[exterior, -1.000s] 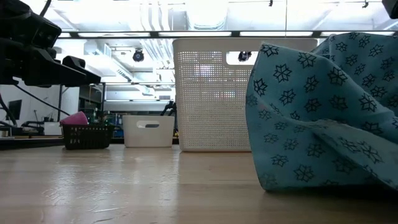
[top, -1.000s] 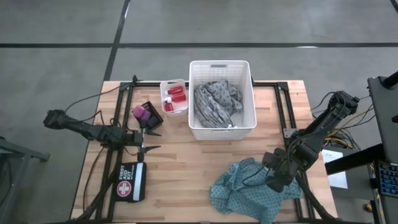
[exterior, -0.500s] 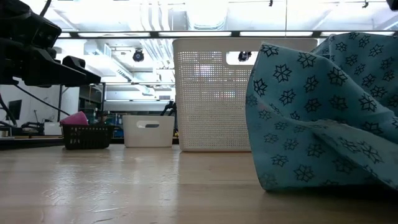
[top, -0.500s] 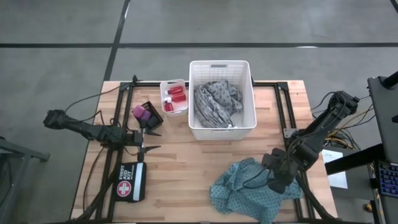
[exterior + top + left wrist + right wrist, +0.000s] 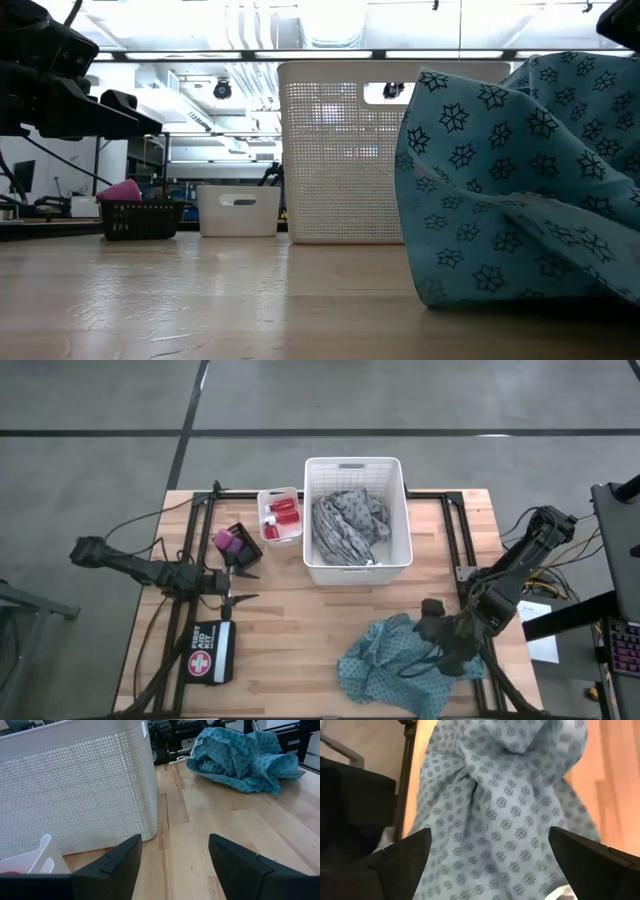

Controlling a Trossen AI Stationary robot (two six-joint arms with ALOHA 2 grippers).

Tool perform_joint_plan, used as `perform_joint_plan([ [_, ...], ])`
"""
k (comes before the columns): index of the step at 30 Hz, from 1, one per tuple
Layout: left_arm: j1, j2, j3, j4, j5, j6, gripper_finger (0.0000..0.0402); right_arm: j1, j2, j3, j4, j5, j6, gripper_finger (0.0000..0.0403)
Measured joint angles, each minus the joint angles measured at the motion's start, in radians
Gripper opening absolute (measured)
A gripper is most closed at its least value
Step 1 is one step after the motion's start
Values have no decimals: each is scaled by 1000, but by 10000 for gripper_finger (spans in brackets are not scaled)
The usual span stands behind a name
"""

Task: Pick & Place Medicine items
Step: Put the blue patient gown into the white laundry bin

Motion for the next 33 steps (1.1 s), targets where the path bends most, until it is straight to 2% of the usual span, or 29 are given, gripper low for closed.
perform_joint_plan([
  [4, 0, 0, 0, 0, 0, 0, 236, 21, 8, -8, 5, 49, -57, 400],
  [12, 0, 0, 0, 0, 0, 0, 236, 73, 87, -9, 11, 82, -44, 400],
  [22, 0, -1, 0, 0, 0, 0, 236, 104, 271, -9, -32, 83, 104, 400],
  [33, 0, -1, 0, 0, 0, 0, 236, 104, 476, -8, -32, 50, 122, 400],
])
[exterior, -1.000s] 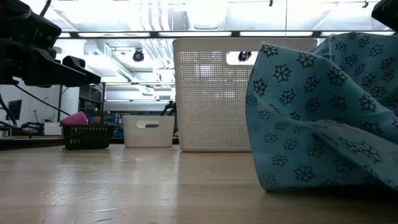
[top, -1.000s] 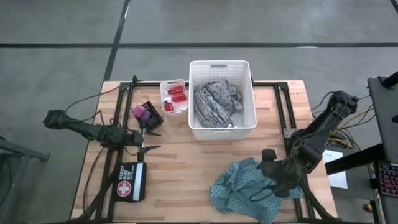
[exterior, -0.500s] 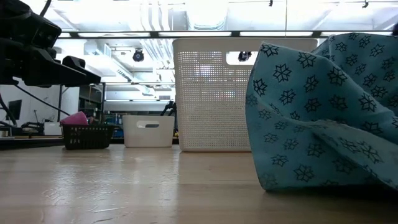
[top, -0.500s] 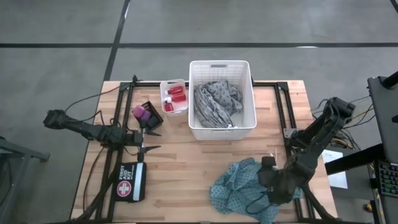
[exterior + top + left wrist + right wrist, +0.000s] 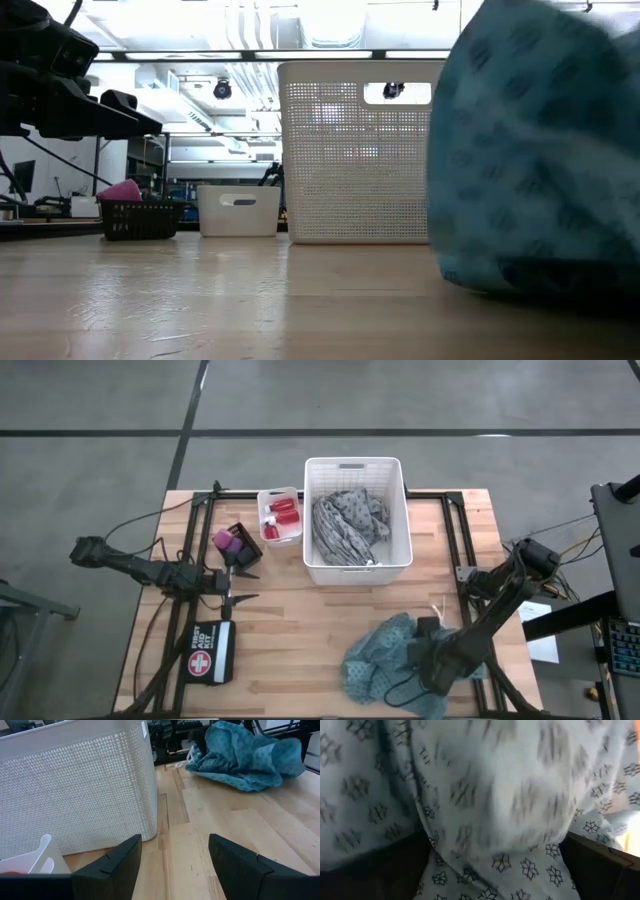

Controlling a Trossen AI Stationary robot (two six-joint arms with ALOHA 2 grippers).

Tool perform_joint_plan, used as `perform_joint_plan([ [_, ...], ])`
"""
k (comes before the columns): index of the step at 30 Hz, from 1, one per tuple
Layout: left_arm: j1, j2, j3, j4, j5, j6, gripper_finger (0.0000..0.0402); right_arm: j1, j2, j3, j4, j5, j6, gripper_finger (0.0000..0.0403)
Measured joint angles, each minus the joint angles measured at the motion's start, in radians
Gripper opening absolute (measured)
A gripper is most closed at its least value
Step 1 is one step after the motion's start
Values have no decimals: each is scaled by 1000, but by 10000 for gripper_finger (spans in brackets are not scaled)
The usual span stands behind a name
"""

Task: Pick & Place Medicine items
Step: Put the blue patient gown into the white laundry bin

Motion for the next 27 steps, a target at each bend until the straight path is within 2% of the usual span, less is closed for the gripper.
perform_joint_plan([
  [6, 0, 0, 0, 0, 0, 0, 236, 0, 56, 9, 7, -3, 17, 400],
  [11, 0, 0, 0, 0, 0, 0, 236, 0, 40, 25, 8, 2, 20, 400],
  [18, 0, 1, 0, 0, 0, 0, 236, -1, 30, 50, 27, 88, 41, 400],
  [27, 0, 1, 0, 0, 0, 0, 236, -3, 31, 51, 34, 98, 114, 400],
])
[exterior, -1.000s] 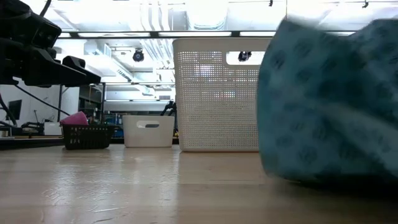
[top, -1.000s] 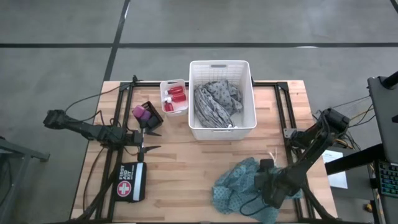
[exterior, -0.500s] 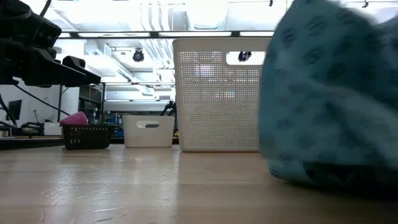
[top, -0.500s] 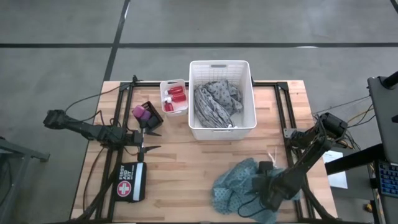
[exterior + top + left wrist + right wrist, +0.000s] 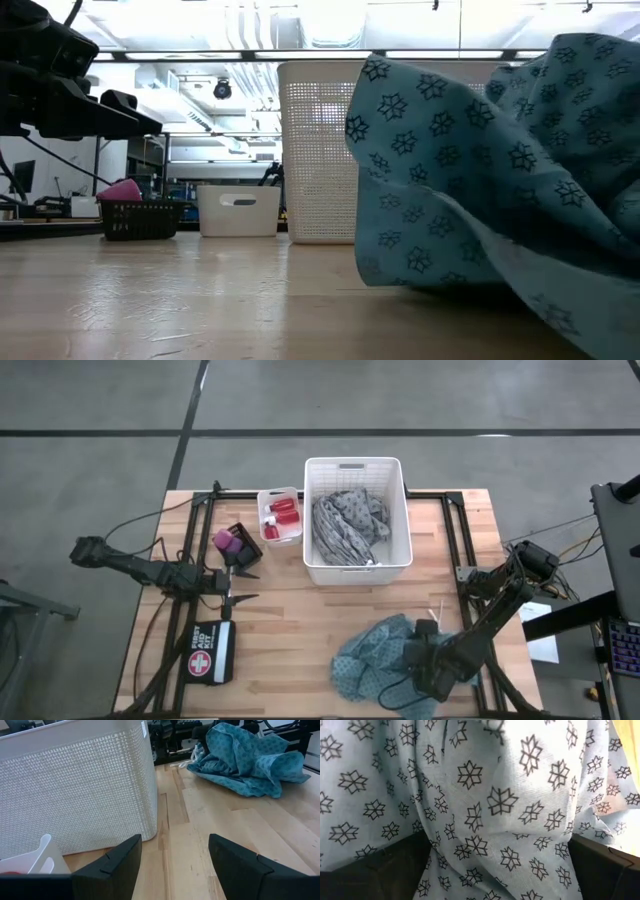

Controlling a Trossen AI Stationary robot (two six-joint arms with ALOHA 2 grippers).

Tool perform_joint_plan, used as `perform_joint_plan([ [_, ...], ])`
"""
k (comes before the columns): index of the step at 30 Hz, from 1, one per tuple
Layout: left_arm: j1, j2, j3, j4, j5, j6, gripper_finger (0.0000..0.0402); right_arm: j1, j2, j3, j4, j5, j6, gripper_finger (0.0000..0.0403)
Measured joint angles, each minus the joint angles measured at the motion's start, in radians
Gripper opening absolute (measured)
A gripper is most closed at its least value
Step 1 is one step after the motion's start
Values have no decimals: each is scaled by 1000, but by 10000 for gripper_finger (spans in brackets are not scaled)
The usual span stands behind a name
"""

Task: Pick & Place Medicine items
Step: Put the blue patient gown into the white laundry bin

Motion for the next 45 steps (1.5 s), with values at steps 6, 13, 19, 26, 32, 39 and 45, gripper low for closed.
perform_joint_plan([
  [6, 0, 0, 0, 0, 0, 0, 236, 0, 0, 0, 13, 0, 57, 400],
  [13, 0, 0, 0, 0, 0, 0, 236, 0, -2, -23, 26, -1, 36, 400],
  [19, 0, 0, 0, 0, 0, 0, 236, -1, -7, -105, 133, -17, 62, 400],
  [26, 0, 0, 0, 0, 0, 0, 236, 0, -6, -121, 152, -20, 84, 400],
  [32, 0, 0, 0, 0, 0, 0, 236, 0, -6, -121, 155, -25, 84, 392],
  [39, 0, 0, 0, 0, 0, 0, 236, 0, -4, -121, 163, -34, 85, 314],
  [45, 0, 0, 0, 0, 0, 0, 236, 0, -6, -120, 162, -34, 84, 223],
])
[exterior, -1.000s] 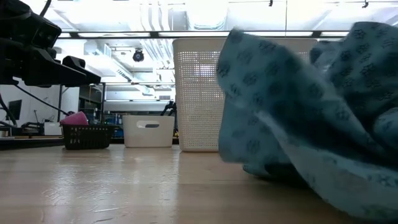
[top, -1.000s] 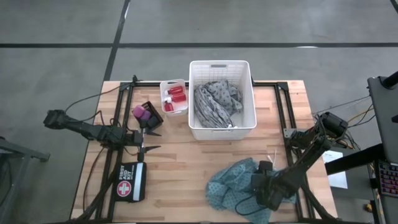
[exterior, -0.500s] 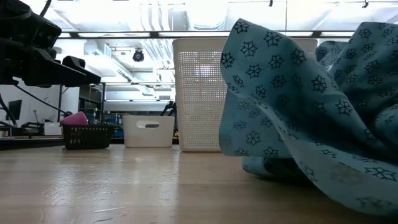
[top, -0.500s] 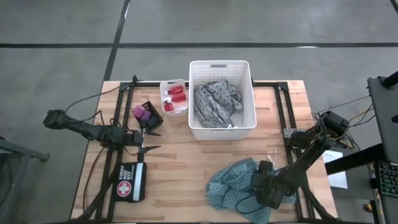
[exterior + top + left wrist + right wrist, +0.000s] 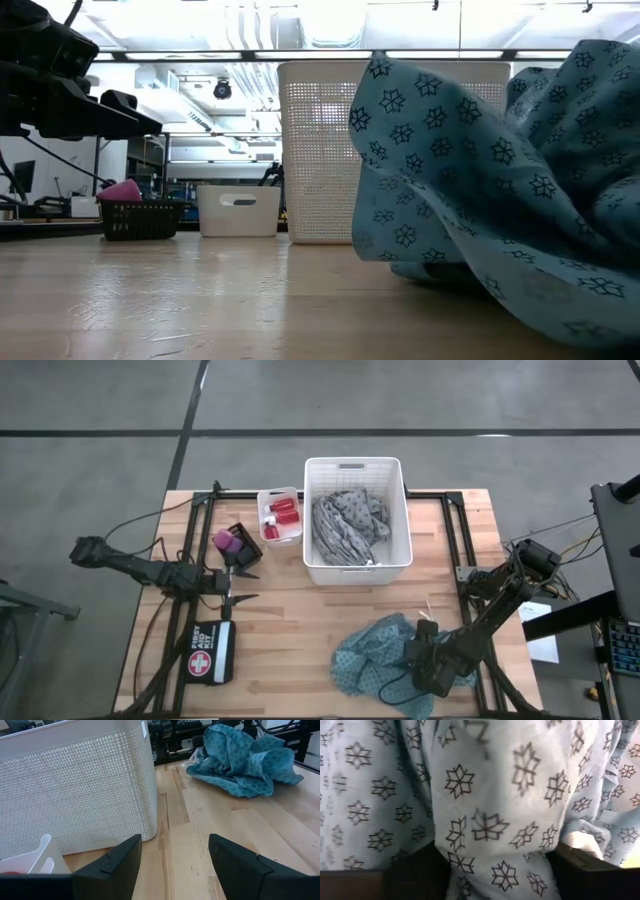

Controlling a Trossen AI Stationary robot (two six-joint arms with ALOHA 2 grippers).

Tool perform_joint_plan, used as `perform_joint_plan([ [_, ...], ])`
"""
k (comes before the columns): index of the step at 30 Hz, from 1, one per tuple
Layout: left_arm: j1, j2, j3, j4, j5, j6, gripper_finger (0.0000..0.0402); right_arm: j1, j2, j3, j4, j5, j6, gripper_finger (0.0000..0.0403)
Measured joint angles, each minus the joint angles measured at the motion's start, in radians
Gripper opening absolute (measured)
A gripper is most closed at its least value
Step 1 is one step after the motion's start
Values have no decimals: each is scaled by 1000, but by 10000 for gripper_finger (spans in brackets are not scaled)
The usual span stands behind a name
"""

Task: Pick & Place Medicine items
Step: Put the blue patient gown into the white laundry bin

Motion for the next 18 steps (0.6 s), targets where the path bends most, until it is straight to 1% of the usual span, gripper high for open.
perform_joint_plan([
  [12, 0, 0, 0, 0, 0, 0, 236, 0, -1, 25, -15, 2, -11, 32],
  [13, 0, 0, 0, 0, 0, 0, 236, 0, -3, 25, -15, 1, -11, 25],
  [18, 0, 0, 0, 0, 0, 0, 236, 0, -9, 25, -15, -1, 16, 25],
])
